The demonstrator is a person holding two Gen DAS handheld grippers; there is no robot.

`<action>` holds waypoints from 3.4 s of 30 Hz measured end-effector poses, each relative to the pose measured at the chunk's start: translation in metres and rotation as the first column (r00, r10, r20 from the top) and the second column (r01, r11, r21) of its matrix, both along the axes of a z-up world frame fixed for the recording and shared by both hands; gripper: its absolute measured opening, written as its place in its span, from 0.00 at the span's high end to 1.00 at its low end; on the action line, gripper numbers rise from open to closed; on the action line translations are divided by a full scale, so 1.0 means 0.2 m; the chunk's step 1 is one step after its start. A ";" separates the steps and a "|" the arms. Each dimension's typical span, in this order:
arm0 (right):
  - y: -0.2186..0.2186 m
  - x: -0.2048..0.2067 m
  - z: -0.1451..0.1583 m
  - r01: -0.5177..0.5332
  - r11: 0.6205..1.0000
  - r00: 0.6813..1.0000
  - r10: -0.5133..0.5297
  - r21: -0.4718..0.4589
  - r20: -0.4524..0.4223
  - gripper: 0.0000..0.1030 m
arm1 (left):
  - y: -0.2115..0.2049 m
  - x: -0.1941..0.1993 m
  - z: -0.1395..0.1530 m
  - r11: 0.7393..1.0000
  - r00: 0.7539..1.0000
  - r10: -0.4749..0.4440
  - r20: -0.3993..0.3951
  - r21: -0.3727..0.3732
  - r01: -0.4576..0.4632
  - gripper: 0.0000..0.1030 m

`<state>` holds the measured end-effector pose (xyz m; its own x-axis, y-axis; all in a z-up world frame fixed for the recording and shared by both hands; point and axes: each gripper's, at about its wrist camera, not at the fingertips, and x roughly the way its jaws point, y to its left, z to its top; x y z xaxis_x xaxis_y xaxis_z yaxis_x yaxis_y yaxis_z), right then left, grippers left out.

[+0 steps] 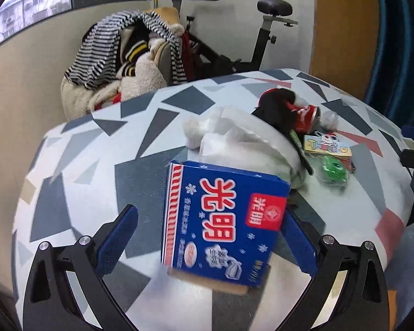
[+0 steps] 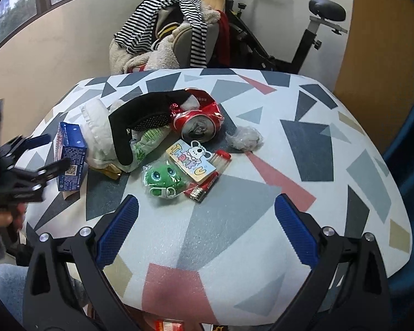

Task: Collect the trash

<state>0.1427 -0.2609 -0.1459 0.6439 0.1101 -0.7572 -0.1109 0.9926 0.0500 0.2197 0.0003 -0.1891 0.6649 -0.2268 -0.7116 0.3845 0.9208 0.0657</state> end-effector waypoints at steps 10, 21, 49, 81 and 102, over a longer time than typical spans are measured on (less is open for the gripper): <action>-0.01 0.15 0.06 -0.043 0.999 0.998 0.043 -0.009 0.049 0.21 | 0.11 -0.05 0.06 0.981 0.999 0.043 -0.030 -0.190 -0.048 0.25; 0.27 0.64 0.01 -0.006 0.982 1.000 0.005 0.189 0.009 0.24 | 0.22 -0.20 0.22 0.951 0.983 0.184 0.025 -0.256 -0.172 0.25; 0.12 0.05 0.40 -0.172 0.972 0.970 0.139 0.161 0.199 0.90 | 0.23 -0.74 0.51 0.915 0.982 0.179 0.061 -0.377 -0.143 0.25; 0.27 -0.86 -0.31 -0.378 0.892 0.872 0.433 0.247 -0.227 0.89 | 0.08 -1.19 0.41 0.921 0.990 0.143 0.008 -0.368 -0.130 0.24; 0.21 -0.80 -0.14 -0.316 0.944 0.940 0.325 0.096 -0.100 0.06 | 0.08 -1.20 0.34 0.925 0.992 0.126 -0.019 -0.358 -0.124 0.24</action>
